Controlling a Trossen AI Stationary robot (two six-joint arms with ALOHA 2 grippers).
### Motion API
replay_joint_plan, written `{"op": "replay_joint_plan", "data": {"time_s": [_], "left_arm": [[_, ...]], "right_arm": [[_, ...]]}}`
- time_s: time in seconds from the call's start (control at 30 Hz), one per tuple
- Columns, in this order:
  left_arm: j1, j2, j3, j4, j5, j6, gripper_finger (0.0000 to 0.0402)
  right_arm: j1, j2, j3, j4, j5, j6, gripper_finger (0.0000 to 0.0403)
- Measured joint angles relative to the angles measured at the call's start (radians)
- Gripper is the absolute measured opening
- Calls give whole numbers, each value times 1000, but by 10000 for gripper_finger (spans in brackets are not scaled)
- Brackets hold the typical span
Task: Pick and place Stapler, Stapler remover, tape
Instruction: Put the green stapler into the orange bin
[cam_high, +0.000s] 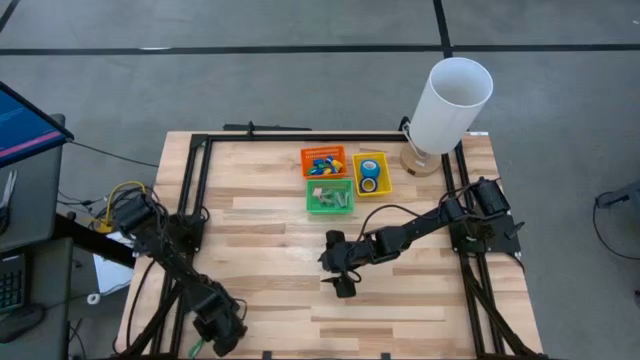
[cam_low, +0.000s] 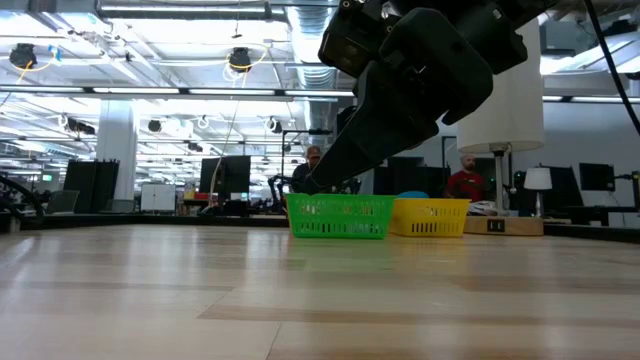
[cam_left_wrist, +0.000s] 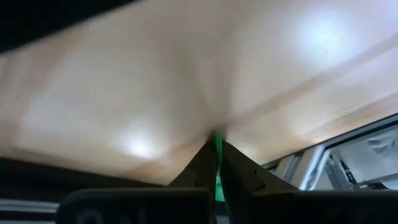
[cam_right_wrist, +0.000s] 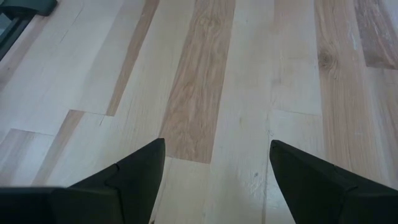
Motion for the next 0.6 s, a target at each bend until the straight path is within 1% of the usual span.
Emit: {"op": "replay_joint_plan", "data": {"time_s": [0.1,0.2,0.27,0.33,0.4,0.47,0.6], "left_arm": [[52,-7,0,-30,-34,86,2],[120,-38,-1,-55,-115,181,2],[170,-74,-1,-72,-231,250,2],[228,-124,-2,-86,-407,329,1],[294,-181,-10,-123,-555,417,1],[363,-254,-8,-117,-650,510,1],[522,-380,-6,-112,-769,726,1]], "right_arm": [[0,0,0,-4,0,0,281],[0,-10,0,-53,3,10,281],[0,-14,2,-80,3,33,281],[3,-23,0,-136,5,53,281],[10,-35,1,-161,33,70,281],[22,-55,1,-208,87,86,281],[51,-114,1,-277,165,108,281]]}}
